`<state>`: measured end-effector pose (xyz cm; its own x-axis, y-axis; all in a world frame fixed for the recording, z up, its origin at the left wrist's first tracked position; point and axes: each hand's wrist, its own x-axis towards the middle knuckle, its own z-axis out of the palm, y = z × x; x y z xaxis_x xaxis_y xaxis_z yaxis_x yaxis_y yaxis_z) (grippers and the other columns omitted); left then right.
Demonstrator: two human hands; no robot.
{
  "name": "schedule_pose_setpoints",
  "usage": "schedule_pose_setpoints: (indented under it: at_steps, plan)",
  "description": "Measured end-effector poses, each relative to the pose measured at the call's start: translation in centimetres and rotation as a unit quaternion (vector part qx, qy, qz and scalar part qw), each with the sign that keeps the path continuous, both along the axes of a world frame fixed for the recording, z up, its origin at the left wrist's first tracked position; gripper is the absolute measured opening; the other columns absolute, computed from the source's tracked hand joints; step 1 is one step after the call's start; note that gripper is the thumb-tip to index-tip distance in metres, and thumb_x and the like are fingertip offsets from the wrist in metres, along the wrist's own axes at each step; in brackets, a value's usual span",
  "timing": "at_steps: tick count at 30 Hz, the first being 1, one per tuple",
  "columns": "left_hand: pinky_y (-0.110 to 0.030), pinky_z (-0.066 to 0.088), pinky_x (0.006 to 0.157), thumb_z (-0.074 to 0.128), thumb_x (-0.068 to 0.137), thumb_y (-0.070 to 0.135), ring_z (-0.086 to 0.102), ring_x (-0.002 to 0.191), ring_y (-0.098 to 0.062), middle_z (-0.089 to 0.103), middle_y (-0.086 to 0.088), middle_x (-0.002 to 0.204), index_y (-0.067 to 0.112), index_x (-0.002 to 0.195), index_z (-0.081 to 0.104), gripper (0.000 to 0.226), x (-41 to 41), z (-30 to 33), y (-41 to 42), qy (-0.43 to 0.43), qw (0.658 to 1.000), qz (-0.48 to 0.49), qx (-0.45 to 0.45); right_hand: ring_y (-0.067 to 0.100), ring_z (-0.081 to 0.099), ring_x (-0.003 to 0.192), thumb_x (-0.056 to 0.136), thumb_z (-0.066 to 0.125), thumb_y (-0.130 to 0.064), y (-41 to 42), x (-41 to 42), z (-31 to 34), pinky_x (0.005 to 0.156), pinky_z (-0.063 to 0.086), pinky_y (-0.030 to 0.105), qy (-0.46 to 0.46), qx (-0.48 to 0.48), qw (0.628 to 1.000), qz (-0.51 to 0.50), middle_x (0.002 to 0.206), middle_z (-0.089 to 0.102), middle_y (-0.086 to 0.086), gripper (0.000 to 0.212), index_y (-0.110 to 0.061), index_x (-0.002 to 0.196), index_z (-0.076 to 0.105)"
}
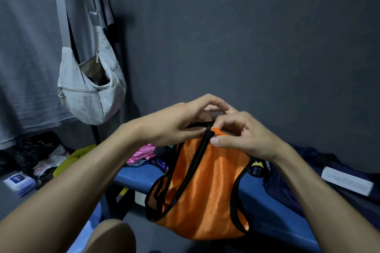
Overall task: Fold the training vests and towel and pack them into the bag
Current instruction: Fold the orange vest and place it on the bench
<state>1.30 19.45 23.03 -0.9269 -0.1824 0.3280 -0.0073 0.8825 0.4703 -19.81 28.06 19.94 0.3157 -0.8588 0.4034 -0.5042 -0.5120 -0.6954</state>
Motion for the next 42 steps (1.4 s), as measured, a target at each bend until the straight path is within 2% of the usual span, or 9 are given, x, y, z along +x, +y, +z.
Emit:
schedule_pose_setpoints:
  at_steps: [3, 8, 15, 23, 28, 33, 36, 38, 42]
  plan:
    - [-0.041, 0.047, 0.109, 0.053, 0.104, 0.001, 0.059, 0.13, -0.013, 0.067, 0.006, 0.132, 0.016, 0.147, 0.035, 0.049, 0.2, 0.0, -0.1, -0.006, 1.0, -0.009, 0.027, 0.022, 0.061, 0.123, 0.089, 0.074, -0.007, 0.2, 0.5, 0.1, 0.106, 0.046, 0.037, -0.005, 0.027, 0.999, 0.031, 0.125, 0.063, -0.003, 0.003, -0.006, 0.088, 0.072]
    - [-0.015, 0.043, 0.089, 0.056, 0.104, 0.006, 0.065, 0.106, -0.001, 0.07, 0.021, 0.103, 0.016, 0.145, 0.039, 0.046, 0.2, -0.6, -0.2, -0.007, 1.0, -0.001, 0.024, 0.031, 0.059, 0.095, 0.09, 0.078, -0.016, 0.1, 0.6, 0.1, 0.093, 0.048, 0.05, 0.057, 0.019, 0.998, -0.003, 0.095, 0.059, 0.011, 0.009, -0.011, 0.084, 0.073]
    - [-0.031, 0.048, 0.1, 0.056, 0.104, 0.006, 0.065, 0.117, -0.017, 0.073, 0.004, 0.107, 0.018, 0.147, 0.038, 0.049, 0.6, -0.2, -0.9, -0.035, 0.997, -0.024, 0.066, 0.026, 0.059, 0.112, 0.087, 0.077, -0.017, 0.1, 1.0, -1.2, 0.102, 0.047, 0.039, 0.011, 0.004, 1.0, 0.01, 0.114, 0.058, 0.01, 0.012, -0.005, 0.084, 0.073]
    - [-0.054, 0.048, 0.097, 0.052, 0.103, -0.003, 0.063, 0.104, -0.044, 0.067, -0.025, 0.102, 0.015, 0.15, 0.038, 0.052, 0.5, -1.0, -1.3, -0.109, 0.981, -0.056, 0.148, 0.024, 0.049, 0.078, 0.088, 0.075, -0.016, -0.2, 2.1, -2.6, 0.074, 0.04, 0.037, -0.021, 0.069, 0.997, 0.034, 0.086, 0.05, 0.027, 0.02, 0.001, 0.082, 0.068]
    - [-0.061, 0.047, 0.09, 0.057, 0.103, 0.003, 0.06, 0.096, -0.05, 0.064, -0.031, 0.104, 0.015, 0.141, 0.048, 0.041, 0.6, -1.8, -1.8, -0.085, 0.979, -0.04, 0.179, 0.006, 0.052, 0.075, 0.092, 0.076, -0.012, -0.1, 1.8, -2.4, 0.076, 0.04, 0.024, 0.042, 0.068, 0.996, 0.03, 0.074, 0.056, -0.004, 0.016, -0.007, 0.078, 0.069]
    - [-0.049, 0.043, 0.065, 0.062, 0.102, 0.012, 0.057, 0.071, -0.027, 0.066, -0.026, 0.088, 0.022, 0.131, 0.052, 0.032, 0.7, -2.6, -2.4, -0.033, 0.985, 0.023, 0.166, 0.005, 0.054, 0.075, 0.091, 0.076, -0.015, 0.0, 0.2, -1.7, 0.075, 0.04, 0.021, 0.04, 0.027, 0.999, -0.018, 0.076, 0.056, -0.011, 0.013, -0.011, 0.08, 0.071]
    - [-0.036, 0.04, 0.063, 0.064, 0.101, 0.019, 0.052, 0.066, -0.016, 0.066, -0.008, 0.077, 0.019, 0.124, 0.05, 0.027, 0.2, -3.5, -2.3, 0.019, 0.983, 0.057, 0.171, 0.027, 0.058, 0.072, 0.095, 0.073, -0.021, -0.2, 0.1, -1.1, 0.069, 0.043, 0.04, 0.035, 0.01, 0.999, -0.03, 0.078, 0.061, 0.009, 0.016, -0.007, 0.087, 0.071]
    - [-0.041, 0.037, 0.062, 0.063, 0.102, 0.019, 0.047, 0.065, -0.021, 0.06, -0.009, 0.075, 0.015, 0.122, 0.047, 0.025, -0.2, -4.0, -2.3, 0.053, 0.979, 0.062, 0.189, 0.037, 0.057, 0.073, 0.097, 0.071, -0.03, -0.6, 0.2, -0.7, 0.069, 0.045, 0.051, 0.066, -0.005, 0.997, -0.047, 0.078, 0.06, 0.017, 0.018, -0.013, 0.09, 0.07]
    - [-0.048, 0.033, 0.055, 0.053, 0.107, 0.016, 0.037, 0.062, -0.034, 0.049, -0.027, 0.081, 0.017, 0.123, 0.045, 0.019, -0.8, -4.6, -2.5, 0.083, 0.972, 0.052, 0.216, 0.016, 0.06, 0.072, 0.097, 0.071, -0.032, -1.3, -0.2, 0.3, 0.071, 0.049, 0.043, 0.134, -0.012, 0.987, -0.087, 0.078, 0.066, -0.002, 0.009, -0.028, 0.089, 0.071]
